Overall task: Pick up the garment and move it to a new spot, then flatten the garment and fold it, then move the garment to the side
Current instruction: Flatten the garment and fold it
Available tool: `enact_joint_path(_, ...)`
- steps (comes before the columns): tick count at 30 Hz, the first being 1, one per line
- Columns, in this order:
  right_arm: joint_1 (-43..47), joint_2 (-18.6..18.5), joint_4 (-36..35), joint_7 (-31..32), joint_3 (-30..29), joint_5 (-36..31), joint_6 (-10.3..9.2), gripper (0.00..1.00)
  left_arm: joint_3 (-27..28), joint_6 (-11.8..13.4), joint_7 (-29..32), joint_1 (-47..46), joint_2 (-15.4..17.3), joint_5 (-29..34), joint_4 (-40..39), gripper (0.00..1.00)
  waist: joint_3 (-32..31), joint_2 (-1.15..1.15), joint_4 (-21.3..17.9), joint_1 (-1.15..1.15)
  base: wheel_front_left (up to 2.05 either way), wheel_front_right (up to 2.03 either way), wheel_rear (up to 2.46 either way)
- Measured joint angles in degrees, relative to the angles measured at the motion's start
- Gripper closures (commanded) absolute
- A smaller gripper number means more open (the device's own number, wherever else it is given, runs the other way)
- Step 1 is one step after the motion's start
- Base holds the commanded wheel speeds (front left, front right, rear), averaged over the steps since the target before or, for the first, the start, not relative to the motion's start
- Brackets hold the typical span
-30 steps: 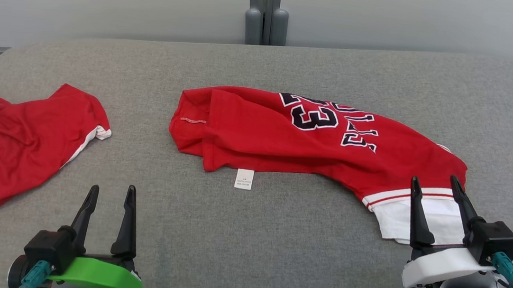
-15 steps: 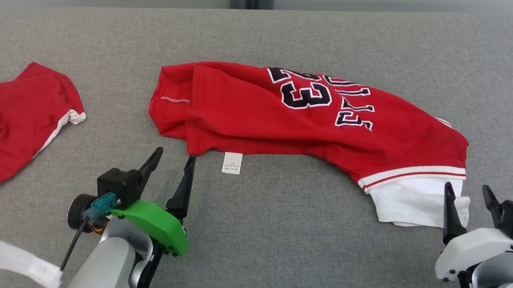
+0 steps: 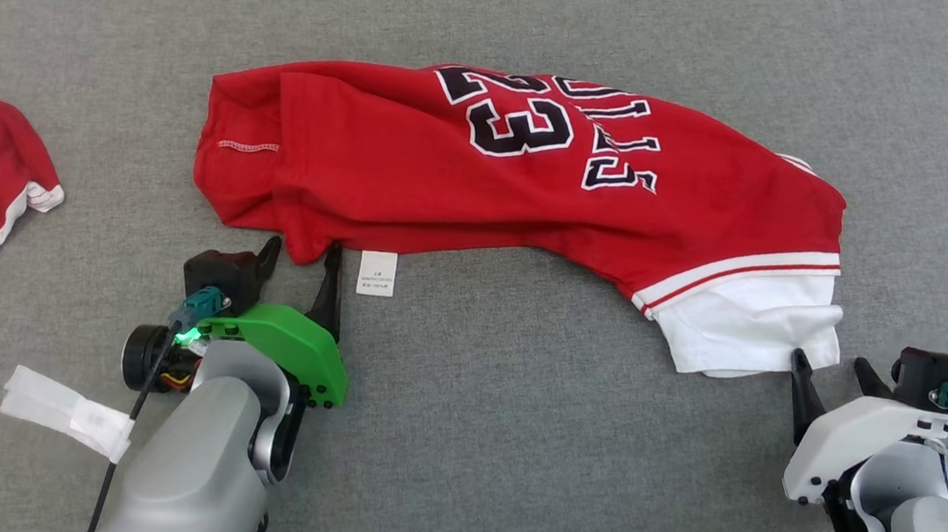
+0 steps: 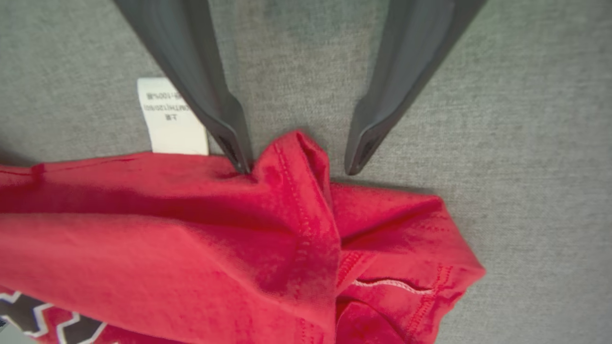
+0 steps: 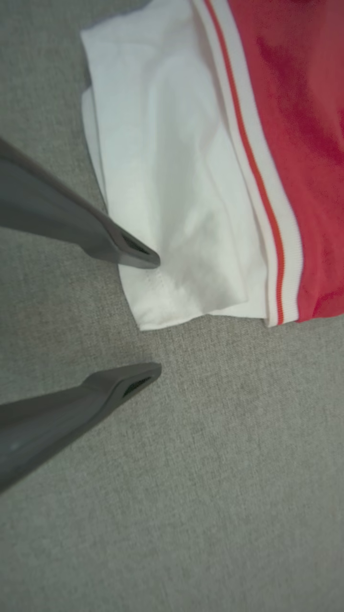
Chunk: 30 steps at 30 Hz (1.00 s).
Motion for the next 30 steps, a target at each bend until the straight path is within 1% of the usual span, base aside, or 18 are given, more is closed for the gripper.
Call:
enact_joint_path(3, -0.2, 0.2, 1.0, -0.3, 0.3, 0.7, 0.01, 0.0, -0.9, 0.4, -0.6, -0.9, 0.0, -1.3, 1.2, 0.0, 0.6, 0.0, -0.6, 0.0, 0.0, 0.0, 0.0)
enact_joint_path(10, -1.8, 0.3, 3.4, -1.1, 1.8, 2.0, -0.03, 0.0, -2.6, 0.0, -1.4, -2.3, 0.1, -3.8, 2.4, 0.0, 0.9, 0.0, -0.7, 0.0, 0.0, 0.0, 0.0)
enact_joint_path(11, -2.0, 0.2, 3.7, -1.2, 2.1, 2.1, -0.03, 0.0, -2.9, -0.1, -1.6, -2.3, 0.2, -4.1, 2.4, 0.07, 0.8, 0.0, -0.6, 0.0, 0.0, 0.0, 0.0)
enact_joint_path(12, -2.1, 0.2, 4.0, -1.2, 2.4, 2.4, -0.03, 0.02, -3.1, -0.2, -1.6, -2.3, 0.2, -4.5, 2.4, 0.5, 0.8, 0.0, -0.5, 0.0, 0.0, 0.0, 0.0)
enact_joint_path(13, -2.2, 0.2, 4.2, -1.2, 2.7, 2.7, -0.13, 0.18, -3.3, -0.5, -1.6, -2.3, 0.2, -5.0, 2.3, 0.59, 0.7, 0.0, -0.4, 0.0, 0.0, 0.0, 0.0)
enact_joint_path(14, -2.2, 0.1, 4.3, -1.2, 2.9, 2.9, -0.14, 0.34, -3.6, -0.6, -1.7, -2.3, 0.2, -5.3, 2.3, 0.8, 0.6, 0.0, -0.3, 0.0, 0.0, 0.0, 0.0)
enact_joint_path(15, -2.2, 0.1, 4.4, -1.2, 3.2, 2.9, -0.14, 0.63, -3.9, -1.1, -1.7, -2.2, 0.2, -5.4, 2.2, 1.0, 0.5, 0.0, -0.3, 0.0, 0.0, 0.0, 0.0)
enact_joint_path(16, -2.3, 0.1, 4.5, -1.2, 3.3, 3.1, -0.14, 0.76, -4.2, -1.2, -1.7, -2.2, 0.1, -5.4, 2.1, 1.0, 0.5, 0.0, -0.2, 0.0, 0.0, 0.0, 0.0)
enact_joint_path(18, -2.6, 0.0, 5.0, -1.4, 3.8, 3.3, -0.1, 0.81, -4.7, -1.8, -1.7, -2.2, 0.1, -5.4, 1.8, 1.0, 0.4, 0.0, -0.1, 0.0, 0.0, 0.0, 0.0)
enact_joint_path(19, -2.8, 0.0, 5.3, -1.5, 3.9, 3.6, -0.09, 0.94, -4.8, -1.9, -1.7, -2.2, 0.1, -5.4, 1.7, 1.0, 0.4, 0.0, -0.1, 0.0, 0.0, 0.0, 0.0)
enact_joint_path(20, -3.3, 0.0, 5.6, -1.5, 4.0, 4.0, -0.09, 1.0, -4.8, -1.9, -1.7, -2.2, 0.1, -5.4, 1.6, 1.0, 0.4, 0.0, 0.0, 0.0, 0.0, 0.0, 0.0)
enact_joint_path(25, -5.6, -0.8, 7.8, -2.6, 5.2, 4.2, -0.01, 1.0, -4.0, -2.0, -1.7, -2.2, 0.1, -4.8, 0.2, 1.0, 0.7, 0.0, 0.3, 0.0, 0.0, 0.0, 0.0)
enact_joint_path(30, -5.9, -0.9, 6.3, -6.6, 6.2, 4.9, -0.01, 1.0, -1.5, -2.7, -1.7, -1.6, 0.1, -4.3, -4.0, 1.0, 0.5, 0.0, 1.0, 0.0, 0.0, 0.0, 0.0)
